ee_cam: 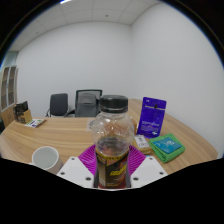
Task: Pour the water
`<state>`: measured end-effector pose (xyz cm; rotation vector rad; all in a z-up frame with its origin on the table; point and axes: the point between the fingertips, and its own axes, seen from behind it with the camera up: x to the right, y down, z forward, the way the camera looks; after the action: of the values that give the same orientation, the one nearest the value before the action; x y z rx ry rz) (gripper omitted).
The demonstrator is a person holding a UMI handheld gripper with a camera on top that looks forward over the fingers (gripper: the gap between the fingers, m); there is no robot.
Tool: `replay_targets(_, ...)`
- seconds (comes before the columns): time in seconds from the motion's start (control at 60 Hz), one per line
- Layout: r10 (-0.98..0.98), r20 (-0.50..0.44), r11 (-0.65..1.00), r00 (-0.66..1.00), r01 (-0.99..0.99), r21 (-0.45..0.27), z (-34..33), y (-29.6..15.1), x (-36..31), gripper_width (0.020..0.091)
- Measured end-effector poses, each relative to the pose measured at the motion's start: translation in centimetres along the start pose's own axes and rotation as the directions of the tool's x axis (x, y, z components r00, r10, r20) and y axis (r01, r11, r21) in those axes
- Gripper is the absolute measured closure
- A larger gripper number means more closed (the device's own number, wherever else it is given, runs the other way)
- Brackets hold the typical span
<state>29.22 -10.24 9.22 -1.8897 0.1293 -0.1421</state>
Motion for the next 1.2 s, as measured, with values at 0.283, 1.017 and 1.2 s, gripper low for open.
replay_targets(0.283, 0.030, -0.029, 0.993, 0.999, -0.033, -0.115, -1.2, 1.8, 0.3, 0.0264)
replay_targets(1.017, -0.020, -0.064, 0.972, 0.998, 0.004, -0.237, -35.2, -2.8, -9.3, 0.0246)
replay_targets(1.2, -0.036, -0.047, 0.967, 0.998, 0.023, -0.254, -37.5, -2.0, -10.7, 0.0247)
